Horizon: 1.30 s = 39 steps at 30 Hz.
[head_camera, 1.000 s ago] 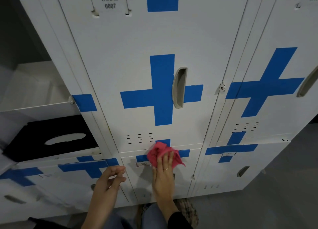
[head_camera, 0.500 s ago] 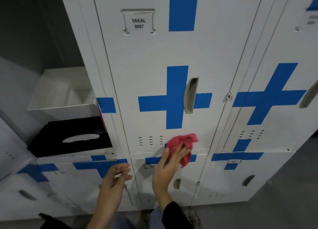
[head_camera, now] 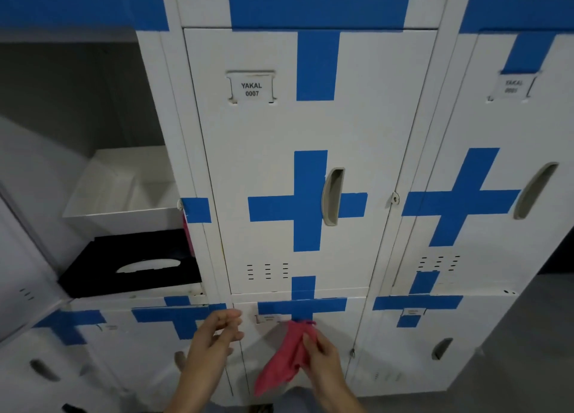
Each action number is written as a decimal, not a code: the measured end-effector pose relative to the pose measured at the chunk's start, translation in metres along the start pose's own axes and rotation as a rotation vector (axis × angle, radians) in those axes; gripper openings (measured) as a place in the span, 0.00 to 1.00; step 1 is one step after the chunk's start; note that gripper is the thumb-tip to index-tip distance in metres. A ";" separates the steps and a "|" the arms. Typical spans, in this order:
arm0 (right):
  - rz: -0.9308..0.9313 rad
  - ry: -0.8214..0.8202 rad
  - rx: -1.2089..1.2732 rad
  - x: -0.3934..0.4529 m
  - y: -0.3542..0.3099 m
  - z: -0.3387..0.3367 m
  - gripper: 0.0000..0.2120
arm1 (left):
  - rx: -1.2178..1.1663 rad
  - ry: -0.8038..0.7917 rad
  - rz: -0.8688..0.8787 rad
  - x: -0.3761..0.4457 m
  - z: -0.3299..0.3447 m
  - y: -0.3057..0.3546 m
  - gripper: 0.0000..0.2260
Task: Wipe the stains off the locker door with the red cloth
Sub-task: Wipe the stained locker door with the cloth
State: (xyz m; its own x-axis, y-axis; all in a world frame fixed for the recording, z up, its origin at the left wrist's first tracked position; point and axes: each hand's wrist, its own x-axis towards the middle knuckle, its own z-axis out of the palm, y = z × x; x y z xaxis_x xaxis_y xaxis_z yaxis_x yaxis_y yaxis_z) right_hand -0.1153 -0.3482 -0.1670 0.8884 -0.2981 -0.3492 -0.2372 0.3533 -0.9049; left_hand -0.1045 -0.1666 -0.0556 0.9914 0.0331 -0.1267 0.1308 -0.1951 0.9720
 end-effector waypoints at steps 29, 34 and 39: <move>-0.262 0.181 -0.618 -0.074 -0.139 -0.037 0.26 | -0.224 0.027 0.312 -0.024 0.088 0.071 0.05; -0.033 -0.134 -0.386 -0.086 -0.154 -0.024 0.19 | -0.320 -0.053 0.271 -0.032 0.090 0.077 0.04; -0.326 -0.027 -0.256 -0.086 -0.155 -0.027 0.06 | -0.317 -0.091 0.262 -0.027 0.089 0.068 0.08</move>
State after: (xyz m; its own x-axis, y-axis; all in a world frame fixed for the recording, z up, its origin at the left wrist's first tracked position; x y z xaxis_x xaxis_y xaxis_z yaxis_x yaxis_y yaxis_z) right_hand -0.1659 -0.4015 -0.0032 0.9424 -0.3332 -0.0304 -0.0284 0.0110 -0.9995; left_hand -0.1218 -0.2683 -0.0039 0.9894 -0.0667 0.1294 -0.1202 0.1264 0.9847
